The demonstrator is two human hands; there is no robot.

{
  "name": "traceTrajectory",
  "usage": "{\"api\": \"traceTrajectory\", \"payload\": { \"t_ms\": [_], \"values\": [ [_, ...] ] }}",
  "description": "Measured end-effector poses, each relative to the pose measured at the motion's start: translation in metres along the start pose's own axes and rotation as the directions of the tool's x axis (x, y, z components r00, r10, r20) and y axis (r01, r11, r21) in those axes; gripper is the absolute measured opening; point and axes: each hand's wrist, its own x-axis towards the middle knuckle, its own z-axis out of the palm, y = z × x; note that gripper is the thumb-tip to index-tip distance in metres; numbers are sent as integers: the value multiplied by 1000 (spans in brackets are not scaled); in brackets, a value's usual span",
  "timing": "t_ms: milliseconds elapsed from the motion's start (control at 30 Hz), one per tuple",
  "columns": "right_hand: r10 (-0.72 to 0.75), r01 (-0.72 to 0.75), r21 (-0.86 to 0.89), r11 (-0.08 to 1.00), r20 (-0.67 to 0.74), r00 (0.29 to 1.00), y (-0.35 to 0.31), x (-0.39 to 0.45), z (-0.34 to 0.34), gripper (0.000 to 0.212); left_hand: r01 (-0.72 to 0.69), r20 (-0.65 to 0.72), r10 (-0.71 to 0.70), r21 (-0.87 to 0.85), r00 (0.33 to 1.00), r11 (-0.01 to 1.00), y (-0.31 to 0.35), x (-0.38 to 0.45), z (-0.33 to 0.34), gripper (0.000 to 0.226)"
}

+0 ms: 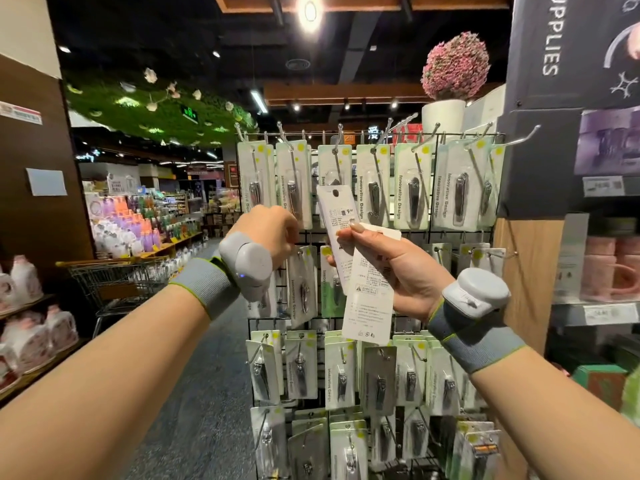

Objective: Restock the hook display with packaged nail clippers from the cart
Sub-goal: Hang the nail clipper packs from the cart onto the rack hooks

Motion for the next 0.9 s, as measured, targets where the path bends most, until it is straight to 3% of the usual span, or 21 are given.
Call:
{"api": "traceTrajectory", "payload": {
  "t_ms": [67,133,167,200,267,300,400,567,767,900],
  "values": [
    [-7,7,-27,1000,4,1000,0,-1,0,14,-33,-114,24,-73,993,997,1,-6,-8,13],
    [-5,6,-51,999,16,1000,-1,-2,1,10,-53,-222,-13,-285,975,957,10,-13,-17,16],
    [0,2,-70,998,27,1000,-1,-2,1,11,-47,-223,-71,-482,972,875,16,-17,-23,23],
    [5,-2,-87,996,38,999,-1,-2,1,16,-27,-172,-128,-689,977,724,23,-20,-29,29],
    [14,-8,-109,994,53,999,-2,-2,2,20,41,-37,-171,-904,985,427,33,-25,-37,34],
    [8,0,-122,993,69,998,-3,-3,4,19,49,-20,-166,-914,986,403,36,-26,-40,31],
    [-32,47,-151,987,97,995,-7,-6,6,20,12,-77,-168,-879,983,477,39,-25,-42,15],
    [8,6,-119,993,116,993,-21,-13,-2,23,23,-61,-202,-920,977,392,28,-26,-48,6],
    [121,-146,-182,973,-140,983,-30,-15,0,25,-134,-194,-128,-918,973,374,23,-40,-57,6],
    [138,-168,-141,976,-205,969,-37,-13,9,20,-136,-140,8,-951,990,277,14,-50,-60,20]
  ]
}}
